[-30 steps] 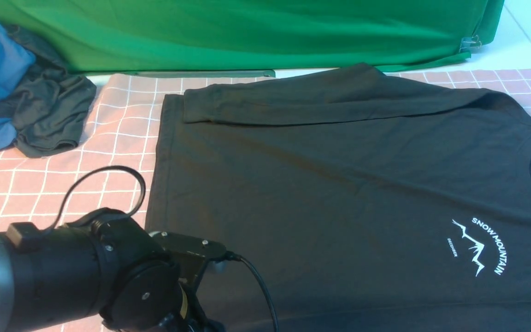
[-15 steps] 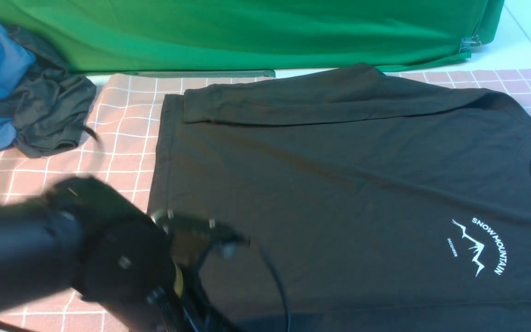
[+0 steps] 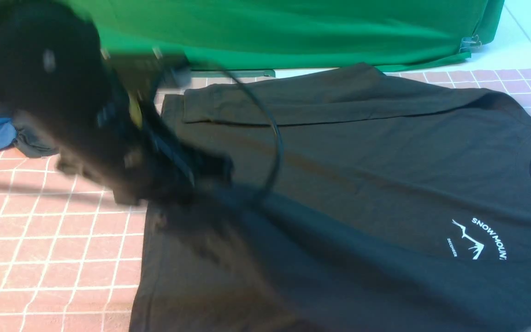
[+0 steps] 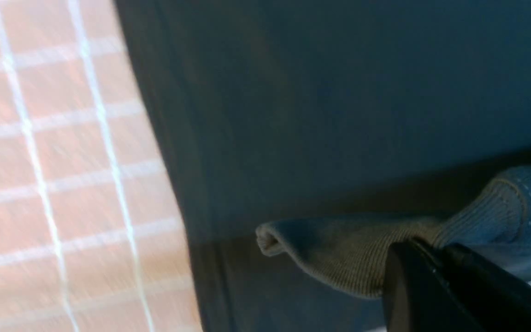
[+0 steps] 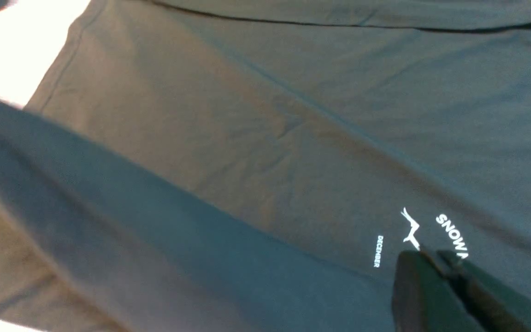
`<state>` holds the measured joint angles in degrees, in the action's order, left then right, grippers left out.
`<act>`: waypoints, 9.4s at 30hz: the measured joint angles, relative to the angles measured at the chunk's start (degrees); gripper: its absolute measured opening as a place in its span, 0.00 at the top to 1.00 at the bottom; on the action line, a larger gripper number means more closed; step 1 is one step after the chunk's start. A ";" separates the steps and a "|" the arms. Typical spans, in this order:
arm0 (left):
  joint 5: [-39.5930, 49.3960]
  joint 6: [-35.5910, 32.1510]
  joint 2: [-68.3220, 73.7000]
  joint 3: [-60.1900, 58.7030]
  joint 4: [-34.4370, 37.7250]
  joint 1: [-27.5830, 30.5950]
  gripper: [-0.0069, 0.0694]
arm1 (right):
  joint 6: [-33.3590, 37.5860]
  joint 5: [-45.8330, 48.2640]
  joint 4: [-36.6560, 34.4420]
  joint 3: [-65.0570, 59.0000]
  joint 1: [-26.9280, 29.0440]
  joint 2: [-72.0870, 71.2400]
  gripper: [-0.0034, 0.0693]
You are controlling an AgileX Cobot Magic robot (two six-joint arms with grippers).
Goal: Fold a long-sleeved shirt over a pink coffee tablecloth.
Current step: 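Fold the left side of the black T-shirt inward over its body, then grab the top left corner of the dark shirt with the left gripper, then fold the left side of the dark shirt inward over its body with the left gripper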
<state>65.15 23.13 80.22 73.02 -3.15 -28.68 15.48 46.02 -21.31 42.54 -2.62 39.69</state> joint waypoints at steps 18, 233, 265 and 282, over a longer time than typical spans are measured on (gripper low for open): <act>-14.87 -10.63 14.84 5.95 -9.21 9.87 0.87 | 0.16 -0.01 -0.38 0.00 0.00 0.00 0.89; -12.18 -10.94 37.90 33.20 11.87 19.67 0.87 | 1.37 7.64 8.53 13.66 6.62 31.18 0.89; 4.43 -1.13 22.43 16.79 6.69 12.92 0.87 | 2.57 6.80 7.98 13.66 6.62 31.18 0.87; 0.45 -0.97 23.22 7.14 7.01 12.80 0.83 | 2.63 5.40 7.69 13.66 6.62 31.18 0.85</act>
<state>65.60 22.16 103.44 80.17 3.86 -15.88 18.11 51.42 -13.62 56.20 4.01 70.88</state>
